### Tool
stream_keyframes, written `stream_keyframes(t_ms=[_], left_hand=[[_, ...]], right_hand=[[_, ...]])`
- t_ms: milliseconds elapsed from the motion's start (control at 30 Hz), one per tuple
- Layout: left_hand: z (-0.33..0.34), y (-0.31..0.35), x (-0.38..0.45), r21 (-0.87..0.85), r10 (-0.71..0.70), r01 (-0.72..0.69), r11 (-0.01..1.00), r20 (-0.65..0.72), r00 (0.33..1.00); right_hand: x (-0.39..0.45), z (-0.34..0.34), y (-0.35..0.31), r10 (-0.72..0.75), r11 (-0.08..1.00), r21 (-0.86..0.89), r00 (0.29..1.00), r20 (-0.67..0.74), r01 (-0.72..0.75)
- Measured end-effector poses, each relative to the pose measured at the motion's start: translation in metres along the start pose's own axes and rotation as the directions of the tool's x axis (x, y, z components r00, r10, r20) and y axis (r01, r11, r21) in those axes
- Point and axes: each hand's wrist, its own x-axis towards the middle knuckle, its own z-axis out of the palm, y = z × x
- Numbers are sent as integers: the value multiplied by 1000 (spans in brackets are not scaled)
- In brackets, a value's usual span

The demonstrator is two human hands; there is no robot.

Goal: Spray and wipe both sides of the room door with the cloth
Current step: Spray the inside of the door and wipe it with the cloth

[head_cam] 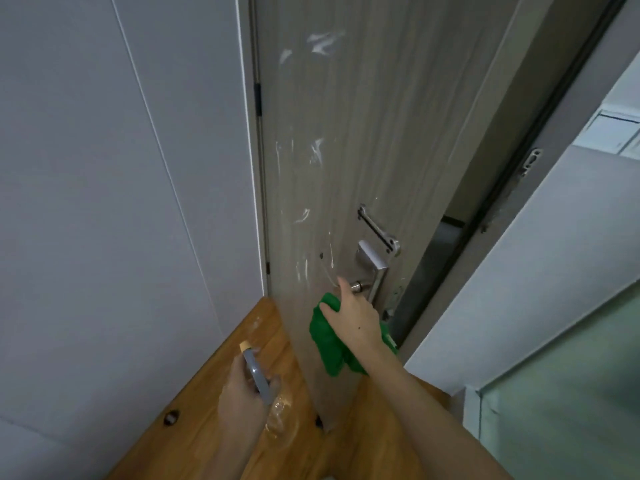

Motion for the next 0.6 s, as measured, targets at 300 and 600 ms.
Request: stream_keyframes(t_ms=[300, 600], left_hand=[[56, 47, 46, 12, 122, -126, 992, 177, 977], [143, 89, 108, 22, 189, -204, 979, 287, 939]], right_hand=[[60, -15, 65, 167, 982, -62, 974, -154, -178], [125, -37, 140, 231, 967, -54, 944, -236, -250]])
